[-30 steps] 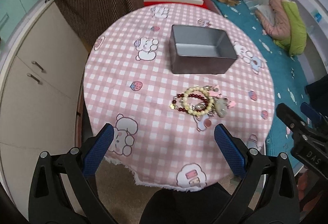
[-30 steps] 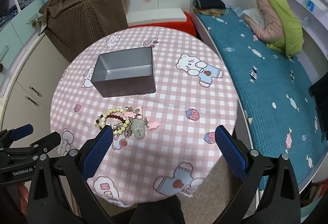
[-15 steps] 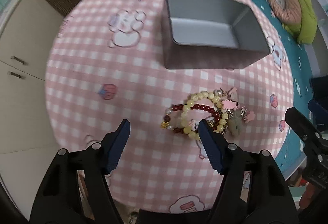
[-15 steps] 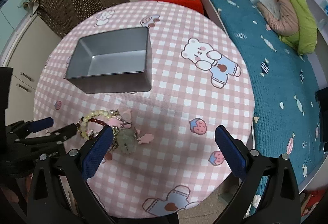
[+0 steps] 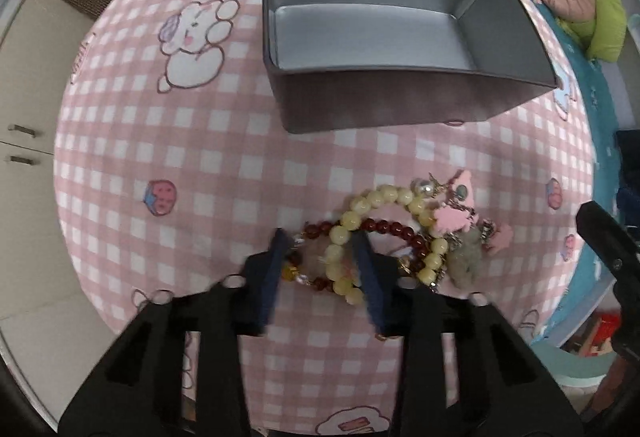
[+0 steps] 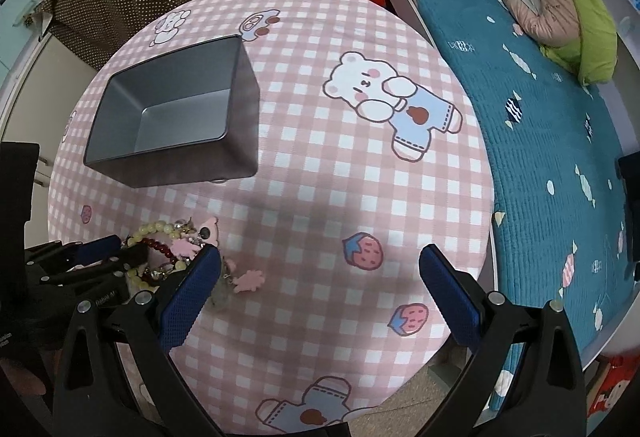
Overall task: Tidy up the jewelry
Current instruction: 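Grasp the pale yellow bead bracelet with the left gripper while the right grasps the dark red bracelet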
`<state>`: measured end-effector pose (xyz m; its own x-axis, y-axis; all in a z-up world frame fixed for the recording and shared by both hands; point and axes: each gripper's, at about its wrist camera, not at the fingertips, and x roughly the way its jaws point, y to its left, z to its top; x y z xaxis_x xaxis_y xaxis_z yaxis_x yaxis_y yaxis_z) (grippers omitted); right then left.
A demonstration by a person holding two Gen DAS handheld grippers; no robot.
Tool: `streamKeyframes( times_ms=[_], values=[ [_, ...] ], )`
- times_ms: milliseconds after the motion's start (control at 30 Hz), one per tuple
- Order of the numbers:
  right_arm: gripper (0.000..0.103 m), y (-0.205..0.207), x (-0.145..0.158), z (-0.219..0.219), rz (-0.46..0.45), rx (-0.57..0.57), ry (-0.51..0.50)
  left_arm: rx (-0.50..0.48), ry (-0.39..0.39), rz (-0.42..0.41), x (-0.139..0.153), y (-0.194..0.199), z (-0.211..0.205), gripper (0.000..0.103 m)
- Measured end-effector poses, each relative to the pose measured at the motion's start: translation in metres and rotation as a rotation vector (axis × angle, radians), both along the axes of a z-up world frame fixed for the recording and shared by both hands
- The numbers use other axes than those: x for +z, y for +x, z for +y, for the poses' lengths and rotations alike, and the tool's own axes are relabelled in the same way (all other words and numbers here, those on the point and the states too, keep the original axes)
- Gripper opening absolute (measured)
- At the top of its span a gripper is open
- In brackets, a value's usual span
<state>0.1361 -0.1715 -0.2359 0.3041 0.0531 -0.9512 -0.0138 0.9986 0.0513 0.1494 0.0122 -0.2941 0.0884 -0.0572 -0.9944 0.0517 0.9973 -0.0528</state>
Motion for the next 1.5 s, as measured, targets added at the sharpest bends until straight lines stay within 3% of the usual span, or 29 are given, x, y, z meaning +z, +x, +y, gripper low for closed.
streamKeyframes(
  times_ms=[33,300,567,800,933,1033,1267,1467,1500],
  values=[
    [0.095,0.001,0.000,-0.001,-0.001,-0.001,0.002,0.004,-0.009,0.003,-0.001,0.003,-0.002,0.011],
    [0.095,0.007,0.008,0.007,-0.032,0.049,0.037,0.063,-0.068,-0.056,0.037,0.008,0.018,0.009],
    [0.095,0.005,0.023,0.046,-0.099,0.254,0.109,0.145,-0.102,-0.110,0.077,-0.010,0.050,0.009],
    [0.066,0.002,0.009,0.089,-0.087,0.485,0.133,0.232,-0.067,-0.120,0.082,-0.026,0.064,0.009],
    [0.046,0.003,-0.013,0.108,-0.030,0.589,0.125,0.269,-0.059,-0.108,0.077,-0.030,0.073,0.009],
    [0.036,0.004,-0.026,0.120,-0.003,0.659,0.120,0.280,-0.055,-0.098,0.073,-0.034,0.078,0.009],
    [0.020,0.010,-0.050,0.144,0.029,0.789,0.058,0.301,-0.090,-0.056,0.058,-0.033,0.082,0.009],
    [0.019,0.002,-0.050,0.155,-0.064,0.885,-0.016,0.309,-0.117,-0.033,0.048,-0.028,0.086,0.009],
    [0.012,0.001,-0.049,0.153,-0.072,0.870,-0.009,0.305,-0.119,-0.034,0.048,-0.027,0.086,0.009]
  ],
)
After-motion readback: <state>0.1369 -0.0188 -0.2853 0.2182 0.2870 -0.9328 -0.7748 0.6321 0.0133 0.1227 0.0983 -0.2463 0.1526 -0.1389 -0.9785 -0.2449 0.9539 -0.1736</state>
